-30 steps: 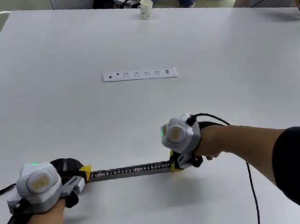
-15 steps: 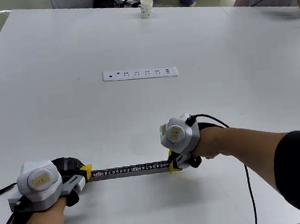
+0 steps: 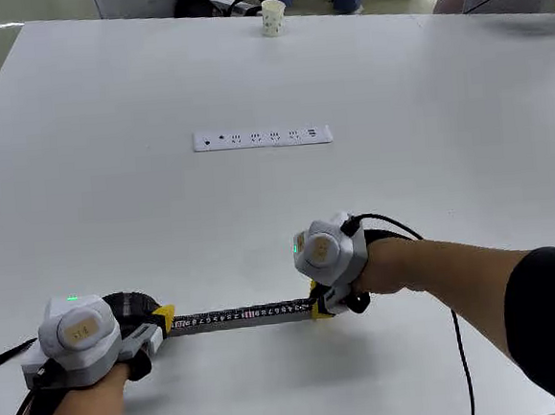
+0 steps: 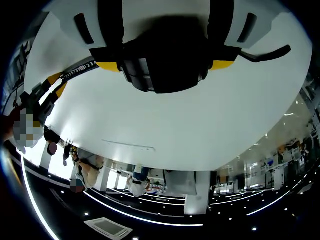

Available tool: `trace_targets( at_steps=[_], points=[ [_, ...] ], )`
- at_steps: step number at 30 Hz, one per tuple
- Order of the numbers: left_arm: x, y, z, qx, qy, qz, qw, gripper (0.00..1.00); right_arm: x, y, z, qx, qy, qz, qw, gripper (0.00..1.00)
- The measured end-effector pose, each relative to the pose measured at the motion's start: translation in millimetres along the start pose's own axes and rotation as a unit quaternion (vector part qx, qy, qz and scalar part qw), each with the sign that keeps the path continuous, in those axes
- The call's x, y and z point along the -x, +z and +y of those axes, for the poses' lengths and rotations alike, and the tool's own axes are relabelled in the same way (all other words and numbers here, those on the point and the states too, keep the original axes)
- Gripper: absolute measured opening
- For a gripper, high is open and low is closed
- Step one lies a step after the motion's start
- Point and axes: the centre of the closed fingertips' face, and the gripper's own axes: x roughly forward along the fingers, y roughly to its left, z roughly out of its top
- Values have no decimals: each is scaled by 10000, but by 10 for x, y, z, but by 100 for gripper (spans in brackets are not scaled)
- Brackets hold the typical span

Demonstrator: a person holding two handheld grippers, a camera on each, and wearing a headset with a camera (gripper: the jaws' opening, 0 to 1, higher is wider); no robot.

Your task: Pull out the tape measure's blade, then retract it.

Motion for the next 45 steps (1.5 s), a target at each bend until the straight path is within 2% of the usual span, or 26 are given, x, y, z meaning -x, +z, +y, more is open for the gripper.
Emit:
trace_targets(
  at_steps=[10,19,27,38,45],
  points=[
    [25,-9,-22,-7,-9,-9,10000,63,-29,48,-7,72,51,41,10000,10],
    [44,-22,-27,3,-104,107,9999,63,-48,71,-8,31,38,86,10000,10],
    [41,-32,-24,-65,-90,225,9997,63,-53,120,17,68,-12,130,9999,10],
    [-4,-30,-8,2,-149,313,9994,63,-68,155,6,50,65,-1,10000,10],
    [-16,-23,5,-7,-157,293,9994,63,-77,182,7,105,110,-16,9999,10]
  ],
)
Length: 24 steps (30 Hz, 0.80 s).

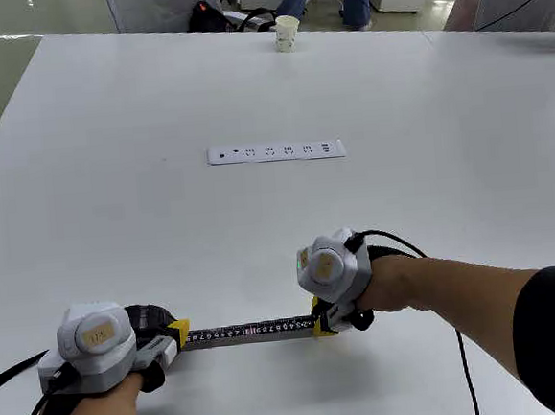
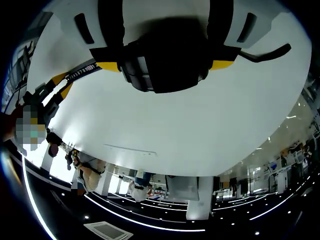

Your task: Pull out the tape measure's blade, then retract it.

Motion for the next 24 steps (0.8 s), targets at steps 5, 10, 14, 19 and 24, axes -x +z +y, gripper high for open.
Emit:
trace_targets(
  at_steps=[5,10,14,19,24],
  points=[
    [-8,0,-3,4,5,14,10000,63,-1,29,5,-101,12,-36,9999,10],
    [-23,14,8,23,-4,46,10000,63,-15,59,4,-22,4,33,10000,10],
    [-30,16,10,26,-6,66,10000,63,-13,67,4,-42,-24,16,10000,9],
    [-24,11,5,21,-14,65,10000,63,-15,92,5,-117,-44,-34,9999,9],
    [-41,26,19,28,-8,73,10000,63,-25,122,4,-114,-33,-36,9999,9]
  ],
)
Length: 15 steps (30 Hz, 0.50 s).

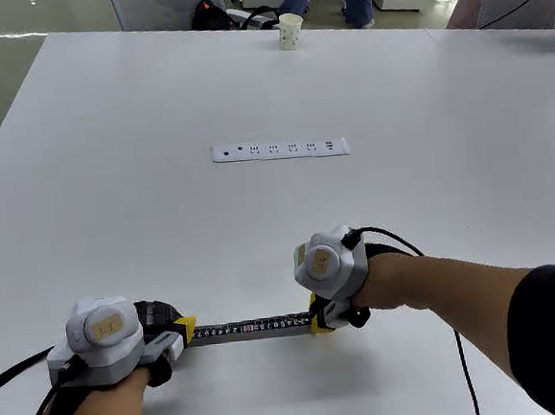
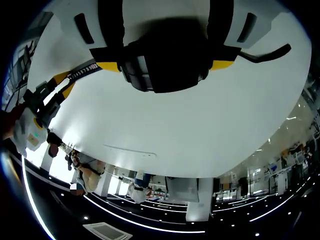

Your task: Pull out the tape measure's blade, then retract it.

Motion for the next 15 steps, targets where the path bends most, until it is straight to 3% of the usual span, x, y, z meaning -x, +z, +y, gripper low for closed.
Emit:
trace_targets(
  at_steps=[15],
  points=[
    [6,-1,11,-4,1,16,10000,63,-27,77,13,-26,-1,-78,10000,10]
  ],
)
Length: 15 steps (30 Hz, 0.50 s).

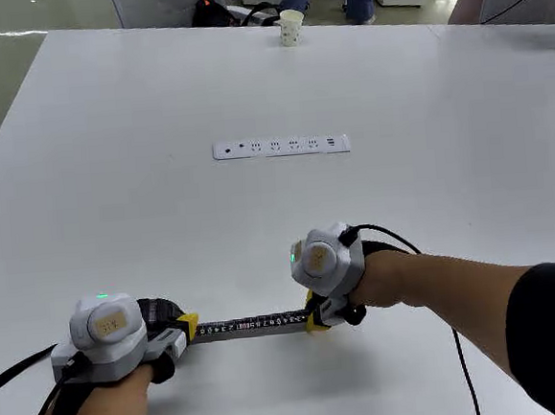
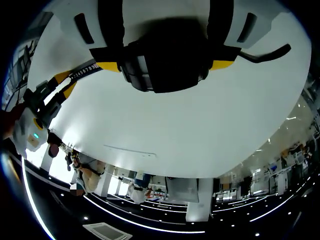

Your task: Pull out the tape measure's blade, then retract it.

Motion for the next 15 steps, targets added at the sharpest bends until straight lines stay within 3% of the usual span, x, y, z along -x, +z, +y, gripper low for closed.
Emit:
trace_targets(
  at_steps=[15],
  points=[
    [-1,-1,14,1,-1,49,10000,63,-17,52,4,42,3,-10,10000,10]
  ],
)
